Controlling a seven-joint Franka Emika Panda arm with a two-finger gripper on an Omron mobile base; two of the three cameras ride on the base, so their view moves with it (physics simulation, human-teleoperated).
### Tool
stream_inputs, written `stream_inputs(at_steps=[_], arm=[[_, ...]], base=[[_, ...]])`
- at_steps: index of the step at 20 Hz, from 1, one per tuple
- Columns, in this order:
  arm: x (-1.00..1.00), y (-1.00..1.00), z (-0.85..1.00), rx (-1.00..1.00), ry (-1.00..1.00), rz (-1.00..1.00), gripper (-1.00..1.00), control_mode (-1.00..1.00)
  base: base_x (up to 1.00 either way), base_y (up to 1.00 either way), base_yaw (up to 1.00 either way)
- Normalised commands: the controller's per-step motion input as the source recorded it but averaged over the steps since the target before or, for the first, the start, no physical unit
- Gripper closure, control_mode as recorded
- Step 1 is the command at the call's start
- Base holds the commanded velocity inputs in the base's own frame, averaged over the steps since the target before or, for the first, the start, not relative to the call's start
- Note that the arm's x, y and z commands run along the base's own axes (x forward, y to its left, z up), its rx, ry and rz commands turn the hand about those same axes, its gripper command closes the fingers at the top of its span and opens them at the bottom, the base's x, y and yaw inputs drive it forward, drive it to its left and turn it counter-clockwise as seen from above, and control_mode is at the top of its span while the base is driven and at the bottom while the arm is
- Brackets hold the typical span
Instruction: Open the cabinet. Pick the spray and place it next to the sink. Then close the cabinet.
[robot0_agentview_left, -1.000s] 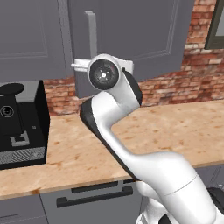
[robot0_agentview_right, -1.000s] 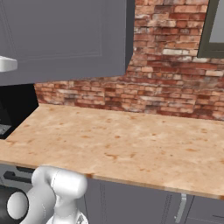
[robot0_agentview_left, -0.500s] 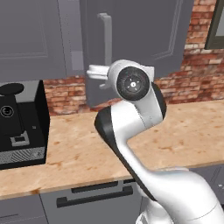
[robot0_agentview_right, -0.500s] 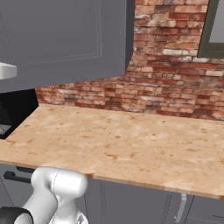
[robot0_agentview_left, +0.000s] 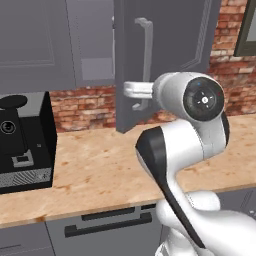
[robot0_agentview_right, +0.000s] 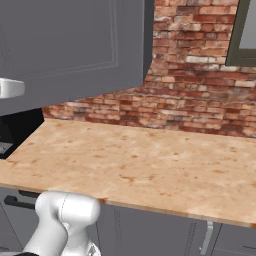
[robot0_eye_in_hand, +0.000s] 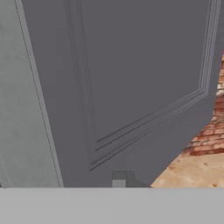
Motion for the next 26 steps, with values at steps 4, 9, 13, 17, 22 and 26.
stream_inputs(at_steps=[4, 9, 13, 17, 22, 26], arm=[[-0.17, -1.00, 0.00, 0.01, 0.09, 0.04, 1.00, -1.00], [-0.07, -0.88, 0.00, 0.01, 0.08, 0.03, 1.00, -1.00], [-0.01, 0.00, 0.00, 0.00, 0.00, 0.00, -1.00, -1.00], [0.00, 0.00, 0.00, 0.00, 0.00, 0.00, -1.00, -1.00], [-0.73, 0.00, 0.01, 0.00, -0.04, 0.05, -1.00, -1.00], [-0.97, 0.23, 0.16, 0.00, -0.04, 0.06, -1.00, -1.00]], base=[[0.00, 0.00, 0.00], [0.00, 0.00, 0.00], [0.00, 0.00, 0.00], [0.00, 0.00, 0.00], [0.00, 0.00, 0.00], [0.00, 0.00, 0.00]])
